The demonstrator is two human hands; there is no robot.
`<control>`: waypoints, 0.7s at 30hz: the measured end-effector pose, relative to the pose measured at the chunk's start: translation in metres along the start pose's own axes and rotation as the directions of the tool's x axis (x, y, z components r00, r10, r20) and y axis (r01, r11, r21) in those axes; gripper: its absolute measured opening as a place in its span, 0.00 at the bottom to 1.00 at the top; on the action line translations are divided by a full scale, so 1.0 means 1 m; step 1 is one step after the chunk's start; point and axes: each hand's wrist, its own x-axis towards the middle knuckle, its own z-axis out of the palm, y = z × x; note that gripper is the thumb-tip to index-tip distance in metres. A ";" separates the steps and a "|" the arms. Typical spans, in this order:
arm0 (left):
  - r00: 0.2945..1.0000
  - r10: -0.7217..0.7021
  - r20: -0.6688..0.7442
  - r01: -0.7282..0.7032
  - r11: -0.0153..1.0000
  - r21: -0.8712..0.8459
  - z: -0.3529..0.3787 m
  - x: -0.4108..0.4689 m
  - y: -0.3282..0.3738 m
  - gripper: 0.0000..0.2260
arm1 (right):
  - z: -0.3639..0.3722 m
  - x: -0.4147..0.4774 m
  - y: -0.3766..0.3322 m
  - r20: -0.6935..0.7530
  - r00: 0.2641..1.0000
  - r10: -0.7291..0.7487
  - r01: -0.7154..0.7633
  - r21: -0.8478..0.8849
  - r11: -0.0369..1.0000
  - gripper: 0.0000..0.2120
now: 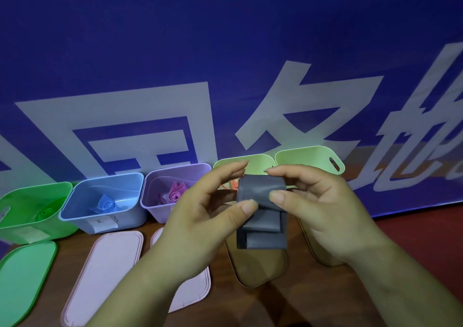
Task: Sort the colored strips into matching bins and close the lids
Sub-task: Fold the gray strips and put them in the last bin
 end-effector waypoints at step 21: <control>0.992 0.005 -0.125 -0.013 0.998 -0.066 0.005 0.001 -0.001 0.16 | -0.001 0.001 -0.002 -0.006 0.998 -0.068 0.068 -0.020 0.997 0.15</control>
